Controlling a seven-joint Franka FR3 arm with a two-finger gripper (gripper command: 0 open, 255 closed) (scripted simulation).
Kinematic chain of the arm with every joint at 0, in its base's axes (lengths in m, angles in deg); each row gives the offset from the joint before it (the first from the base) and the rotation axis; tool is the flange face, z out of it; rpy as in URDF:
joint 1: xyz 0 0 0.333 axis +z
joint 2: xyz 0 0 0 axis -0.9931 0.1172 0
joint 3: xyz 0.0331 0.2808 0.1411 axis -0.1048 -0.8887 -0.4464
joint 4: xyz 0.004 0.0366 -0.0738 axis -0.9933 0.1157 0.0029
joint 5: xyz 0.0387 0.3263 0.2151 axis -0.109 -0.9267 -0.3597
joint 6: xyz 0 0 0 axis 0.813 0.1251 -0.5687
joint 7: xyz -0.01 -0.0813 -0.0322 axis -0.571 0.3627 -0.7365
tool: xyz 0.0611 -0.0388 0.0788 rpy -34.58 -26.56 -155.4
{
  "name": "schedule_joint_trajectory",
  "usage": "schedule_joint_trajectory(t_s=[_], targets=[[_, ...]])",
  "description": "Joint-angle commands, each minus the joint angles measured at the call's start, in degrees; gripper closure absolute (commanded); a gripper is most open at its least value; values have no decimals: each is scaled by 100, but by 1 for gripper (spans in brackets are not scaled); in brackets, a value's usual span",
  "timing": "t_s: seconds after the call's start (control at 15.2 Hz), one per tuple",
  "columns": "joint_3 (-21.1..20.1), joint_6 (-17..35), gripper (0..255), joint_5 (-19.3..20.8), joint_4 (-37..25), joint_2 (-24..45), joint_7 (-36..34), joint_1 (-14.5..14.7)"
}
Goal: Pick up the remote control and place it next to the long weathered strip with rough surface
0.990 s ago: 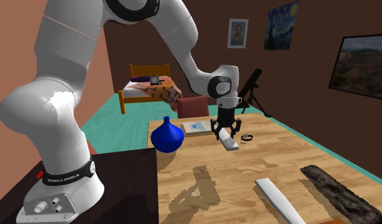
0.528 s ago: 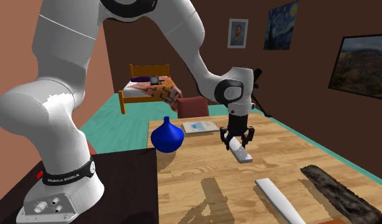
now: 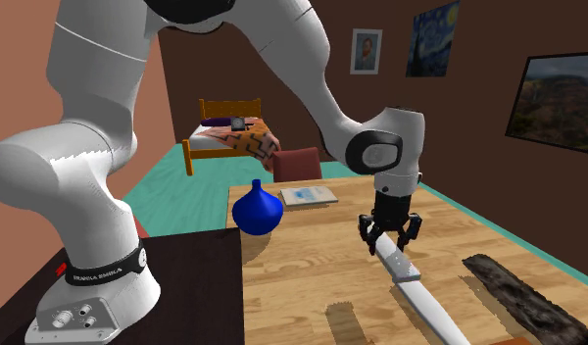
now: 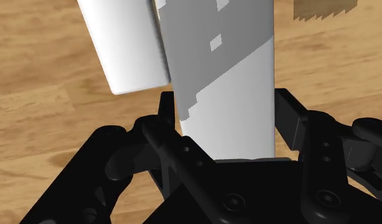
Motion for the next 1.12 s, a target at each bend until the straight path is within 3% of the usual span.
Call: schedule_joint_trajectory(t_s=[0.0,0.13,1.06], targets=[[41,-97,255,-38,-188,89,300,-220],[83,-166,255,-76,-354,182,598,-445],[149,560,255,2,-511,1067,545,-396]])
